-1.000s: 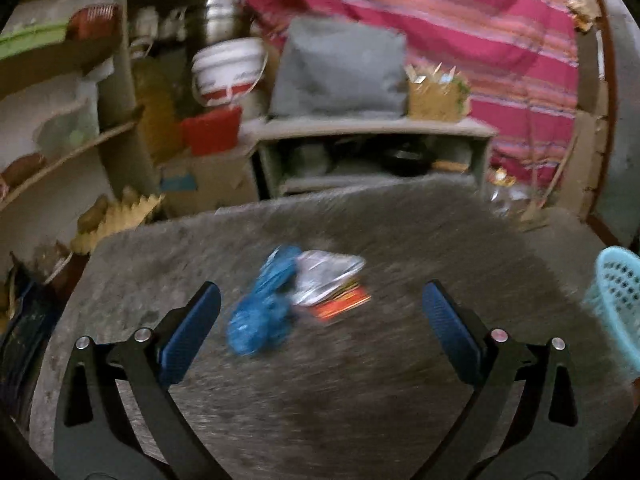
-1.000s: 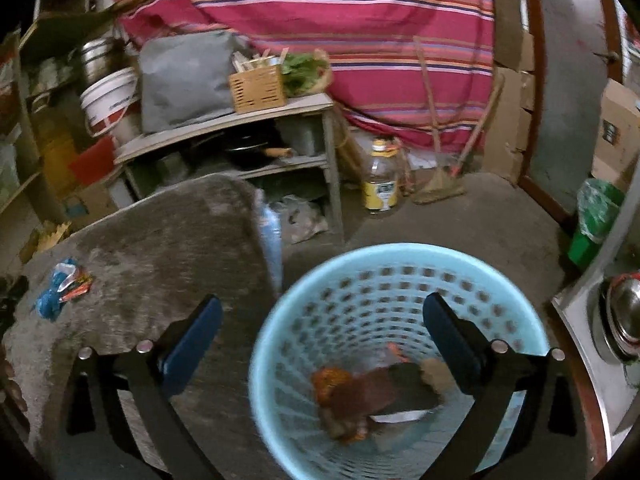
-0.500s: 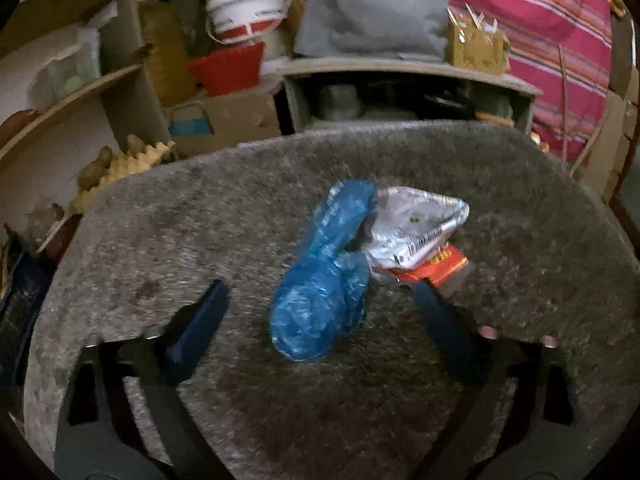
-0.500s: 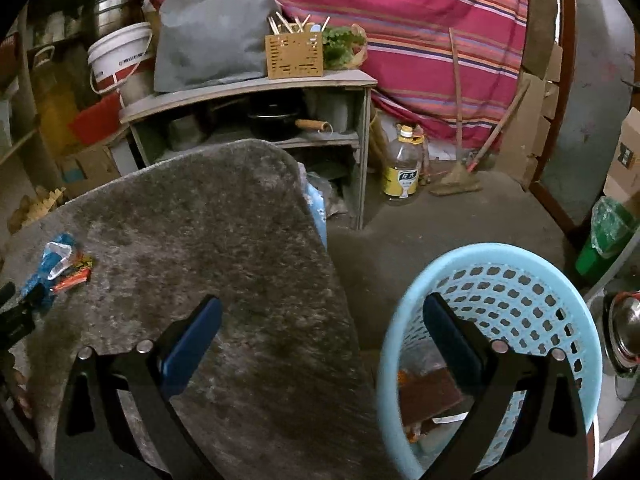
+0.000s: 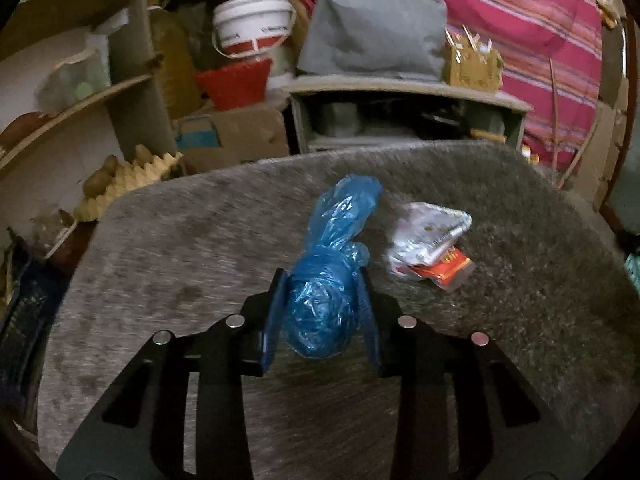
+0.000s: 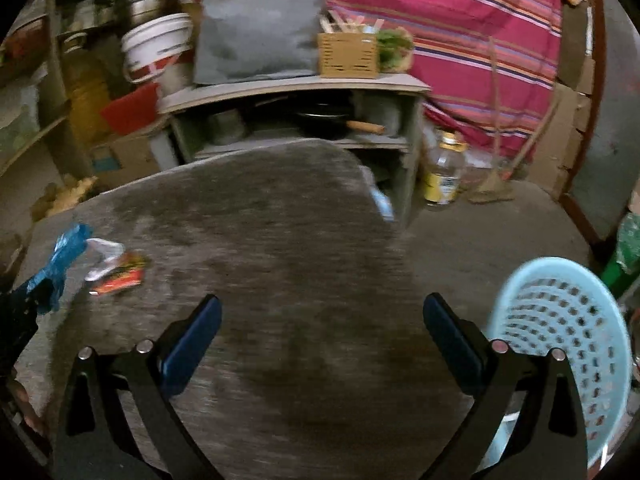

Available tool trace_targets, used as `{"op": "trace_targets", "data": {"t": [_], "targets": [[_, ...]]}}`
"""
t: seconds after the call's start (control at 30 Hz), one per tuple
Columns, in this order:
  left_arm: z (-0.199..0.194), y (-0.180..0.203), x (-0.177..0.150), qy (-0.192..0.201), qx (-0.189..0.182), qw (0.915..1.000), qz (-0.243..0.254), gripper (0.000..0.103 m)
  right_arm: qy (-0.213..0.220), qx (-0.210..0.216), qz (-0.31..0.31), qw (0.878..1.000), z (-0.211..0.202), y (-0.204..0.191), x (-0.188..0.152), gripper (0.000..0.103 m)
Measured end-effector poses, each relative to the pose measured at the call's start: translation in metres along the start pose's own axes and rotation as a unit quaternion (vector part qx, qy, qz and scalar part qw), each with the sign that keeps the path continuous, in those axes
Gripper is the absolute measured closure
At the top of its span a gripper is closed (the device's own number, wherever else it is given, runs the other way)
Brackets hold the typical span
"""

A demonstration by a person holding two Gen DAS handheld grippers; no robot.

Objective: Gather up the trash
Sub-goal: 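Grasp the blue plastic bag with the left tool while the right tool grasps the silver-red wrapper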

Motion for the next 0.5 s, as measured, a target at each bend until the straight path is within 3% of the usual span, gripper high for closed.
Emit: {"op": "trace_targets", "data": {"t": [0.17, 0.5], "targets": [[-0.021, -0.037, 0.0, 0.012, 0.029, 0.9994, -0.013, 0.07, -0.008, 0.035, -0.023, 0.999, 0.01, -0.048, -0.004, 0.005], [-0.022, -0.106, -0.006, 0.008, 0.051, 0.9967, -0.063, 0.07, -0.023, 0.047, -0.096, 0.994, 0.039, -0.133, -0.01, 0.005]]}}
Point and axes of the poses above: each gripper's, at about its wrist camera, not at the fingertips, and z roughly the way its jaws point, y to its right, x to its top, the point moved 3 cm from there along z, roughly the way its jaws point, and after that the axes turned 1 degree about z, right-handed, at the moved point
